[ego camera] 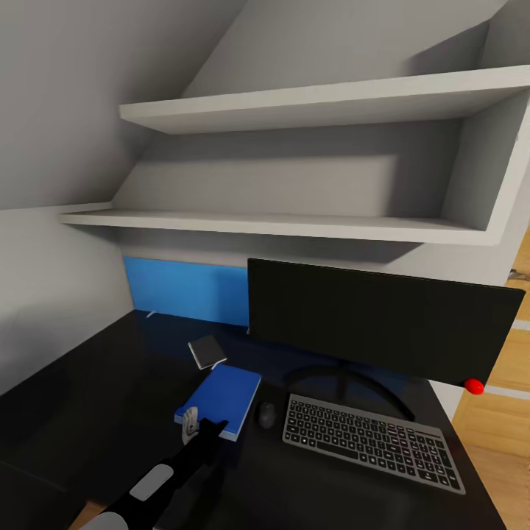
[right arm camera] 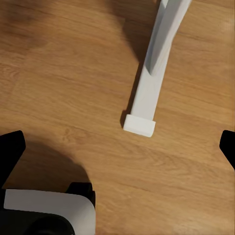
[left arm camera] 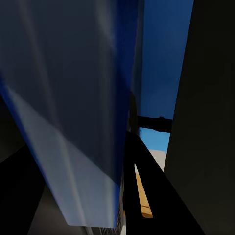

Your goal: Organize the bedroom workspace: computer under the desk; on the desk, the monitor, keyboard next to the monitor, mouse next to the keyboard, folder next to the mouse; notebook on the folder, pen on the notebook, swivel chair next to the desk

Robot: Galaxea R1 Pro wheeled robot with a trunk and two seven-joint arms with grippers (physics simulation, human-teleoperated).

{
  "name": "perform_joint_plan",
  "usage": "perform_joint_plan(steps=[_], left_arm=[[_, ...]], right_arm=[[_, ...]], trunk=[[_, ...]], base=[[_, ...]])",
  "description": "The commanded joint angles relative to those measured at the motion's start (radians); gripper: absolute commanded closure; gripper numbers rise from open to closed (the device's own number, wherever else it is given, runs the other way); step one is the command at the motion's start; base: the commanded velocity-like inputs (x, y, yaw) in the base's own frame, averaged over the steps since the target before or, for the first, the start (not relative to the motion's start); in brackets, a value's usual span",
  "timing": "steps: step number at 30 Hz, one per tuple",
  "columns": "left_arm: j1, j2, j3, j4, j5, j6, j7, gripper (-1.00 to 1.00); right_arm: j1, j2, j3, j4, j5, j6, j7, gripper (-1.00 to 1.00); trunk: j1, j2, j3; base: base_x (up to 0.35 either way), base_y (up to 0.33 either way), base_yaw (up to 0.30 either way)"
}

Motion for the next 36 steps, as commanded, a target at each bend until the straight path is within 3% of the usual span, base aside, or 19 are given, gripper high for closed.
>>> perform_joint_plan(steps=[1,11,12,36], left_arm=[[0.000,0.000,-0.021,0.005,-0.010,-0.002,-0.002,1.00],[0.000,0.002,-0.021,0.006,-0.010,-0.002,-0.002,1.00],[0.000,0.002,-0.021,0.006,-0.010,-0.002,-0.002,-1.00],[0.005,0.014,-0.019,0.006,-0.010,-0.002,-0.002,-1.00]], right_arm=[[0.000,-0.001,0.004,-0.002,-0.013,-0.003,0.001,-1.00],[0.000,-0.001,0.004,-0.002,-0.014,-0.003,0.000,-1.00],[0.000,-0.001,0.004,-0.002,-0.014,-0.003,0.000,-1.00],[0.000,-0.001,0.002,-0.002,-0.014,-0.006,-0.001,-1.00]], trunk=[[0.000,-0.001,-0.001],[0.000,-0.001,-0.001],[0.000,-0.001,-0.001],[0.000,-0.001,-0.001]], base=[[0.000,0.000,-0.117],[0.000,0.000,-0.032],[0.000,0.000,-0.004],[0.000,0.000,0.000]])
